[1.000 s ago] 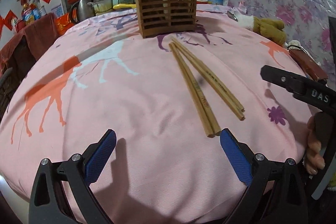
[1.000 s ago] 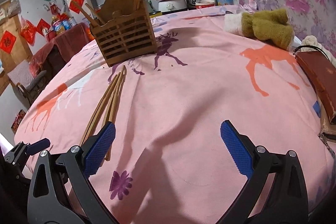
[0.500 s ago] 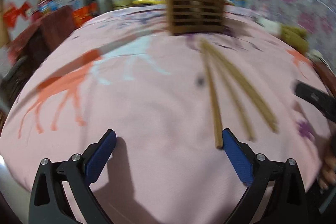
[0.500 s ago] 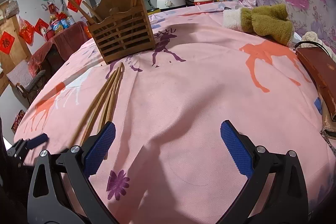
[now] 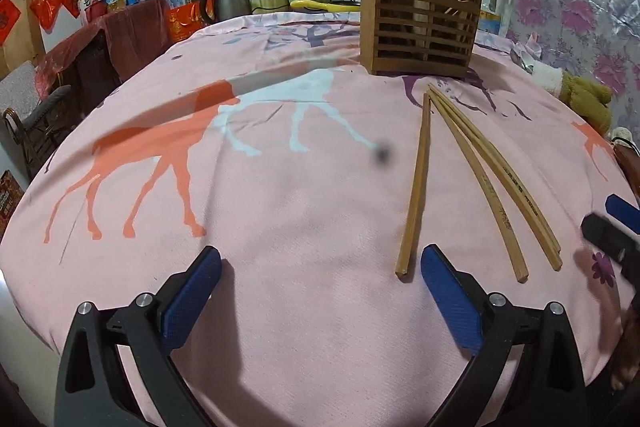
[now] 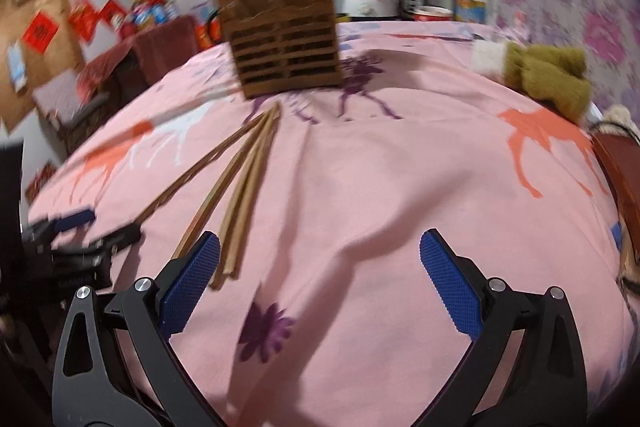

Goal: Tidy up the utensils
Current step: 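Withdraw both open grippers back over the remaining chopsticks, then lower the open right gripper onto a loose wooden chopstick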

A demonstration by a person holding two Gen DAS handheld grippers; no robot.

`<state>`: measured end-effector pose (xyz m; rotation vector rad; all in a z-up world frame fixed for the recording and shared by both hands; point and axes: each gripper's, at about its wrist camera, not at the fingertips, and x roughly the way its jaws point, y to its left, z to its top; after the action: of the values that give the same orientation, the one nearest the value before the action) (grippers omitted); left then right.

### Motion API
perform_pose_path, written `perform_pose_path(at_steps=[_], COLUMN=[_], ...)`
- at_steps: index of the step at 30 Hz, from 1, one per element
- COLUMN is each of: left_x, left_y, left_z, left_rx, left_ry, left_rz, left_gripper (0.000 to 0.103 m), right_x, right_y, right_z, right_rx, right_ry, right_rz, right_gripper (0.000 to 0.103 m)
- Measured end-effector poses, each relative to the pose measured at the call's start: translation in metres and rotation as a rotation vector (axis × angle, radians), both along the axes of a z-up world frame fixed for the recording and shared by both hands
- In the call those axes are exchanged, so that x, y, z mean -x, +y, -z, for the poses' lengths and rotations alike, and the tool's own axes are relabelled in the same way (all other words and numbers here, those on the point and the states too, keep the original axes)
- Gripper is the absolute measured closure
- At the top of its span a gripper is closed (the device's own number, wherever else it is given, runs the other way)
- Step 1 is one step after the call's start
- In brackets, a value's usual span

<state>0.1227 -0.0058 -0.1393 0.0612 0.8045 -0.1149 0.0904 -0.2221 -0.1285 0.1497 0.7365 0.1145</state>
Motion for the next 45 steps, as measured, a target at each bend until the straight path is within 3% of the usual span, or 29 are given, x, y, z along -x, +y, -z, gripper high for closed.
perform_pose_path(at_steps=[11,15,17,18,20,24,28,31,33,35,37,42,45], left_x=[0.000,0.000,0.000,0.000,0.000,0.000,0.000,0.000,0.001,0.001,0.001,0.001,0.001], left_y=[0.001,0.001,0.001,0.001,0.001,0.001,0.001,0.001,0.001,0.001,0.001,0.001,0.001], left_z=[0.000,0.000,0.000,0.000,0.000,-0.001,-0.001,-0.001,0.000,0.000,0.000,0.000,0.000], left_rx=[0.000,0.000,0.000,0.000,0.001,0.000,0.000,0.000,0.000,0.001,0.000,0.000,0.000], left_ry=[-0.005,-0.006,-0.006,-0.007,-0.010,-0.012,-0.012,-0.012,-0.012,-0.013,-0.012,-0.012,-0.012], left_rz=[-0.001,0.000,0.000,0.000,0.000,-0.001,0.000,-0.001,-0.001,-0.001,-0.001,0.000,0.000], left_gripper=[0.004,0.004,0.004,0.004,0.004,0.004,0.004,0.004,0.004,0.004,0.004,0.004,0.004], right_x=[-0.002,-0.008,-0.010,-0.009,-0.007,-0.002,-0.003,-0.006,-0.009,-0.011,-0.011,-0.007,-0.005], right_y=[0.019,0.008,-0.008,-0.016,-0.017,0.007,0.019,0.017,-0.007,-0.028,-0.031,-0.010,-0.003], right_z=[0.003,0.004,0.003,0.003,0.004,0.004,0.006,0.004,0.002,0.005,0.008,0.005,0.002], right_rx=[0.154,0.220,0.183,0.117,0.078,0.121,0.170,0.248,0.208,0.097,0.050,0.063,0.060], right_ry=[0.033,0.057,0.058,0.062,0.063,0.042,0.053,0.050,0.057,0.087,0.097,0.046,0.024], right_rz=[-0.016,0.118,0.185,0.173,0.119,-0.002,-0.032,0.074,0.202,0.227,0.189,0.050,0.010], right_gripper=[0.007,0.009,0.009,0.009,0.009,0.009,0.009,0.013,0.013,0.020,0.024,0.042,0.045])
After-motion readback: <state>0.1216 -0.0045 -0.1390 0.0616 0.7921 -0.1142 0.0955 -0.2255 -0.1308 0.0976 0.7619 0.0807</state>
